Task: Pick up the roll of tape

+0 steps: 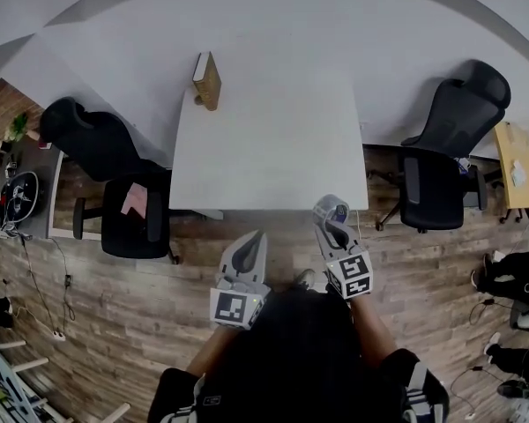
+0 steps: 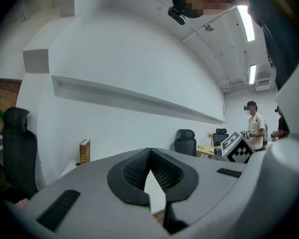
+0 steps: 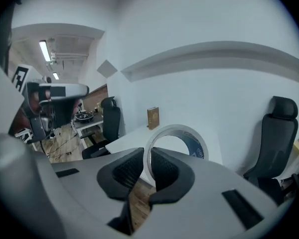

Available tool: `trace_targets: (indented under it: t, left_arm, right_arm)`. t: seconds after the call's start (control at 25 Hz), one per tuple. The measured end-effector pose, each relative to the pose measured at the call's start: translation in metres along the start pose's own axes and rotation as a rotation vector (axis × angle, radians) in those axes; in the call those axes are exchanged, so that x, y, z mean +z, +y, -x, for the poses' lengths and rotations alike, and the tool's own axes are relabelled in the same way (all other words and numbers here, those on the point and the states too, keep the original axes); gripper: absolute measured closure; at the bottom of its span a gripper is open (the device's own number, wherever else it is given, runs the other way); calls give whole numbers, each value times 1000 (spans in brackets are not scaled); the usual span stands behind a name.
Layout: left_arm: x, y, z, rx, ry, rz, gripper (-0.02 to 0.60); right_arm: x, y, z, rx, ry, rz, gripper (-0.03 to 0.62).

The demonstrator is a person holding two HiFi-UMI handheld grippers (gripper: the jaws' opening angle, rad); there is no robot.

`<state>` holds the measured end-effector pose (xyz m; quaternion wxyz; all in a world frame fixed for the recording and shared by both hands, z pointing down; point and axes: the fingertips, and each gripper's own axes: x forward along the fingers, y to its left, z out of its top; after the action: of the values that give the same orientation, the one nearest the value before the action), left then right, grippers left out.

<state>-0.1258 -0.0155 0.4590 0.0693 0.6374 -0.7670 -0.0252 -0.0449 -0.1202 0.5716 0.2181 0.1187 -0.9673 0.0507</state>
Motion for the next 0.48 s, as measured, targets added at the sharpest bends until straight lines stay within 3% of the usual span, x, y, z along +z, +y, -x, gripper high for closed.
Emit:
trace_targets:
  t: [0.2,0.48]
  left_arm:
    - [-14,14,11,-19,34,-4,565]
    - [-8,33,14,-10,3,1,565]
  right_arm:
    - [43,32,12,-3,-147,13,534]
    - [79,58,37,-1,-282,-13,534]
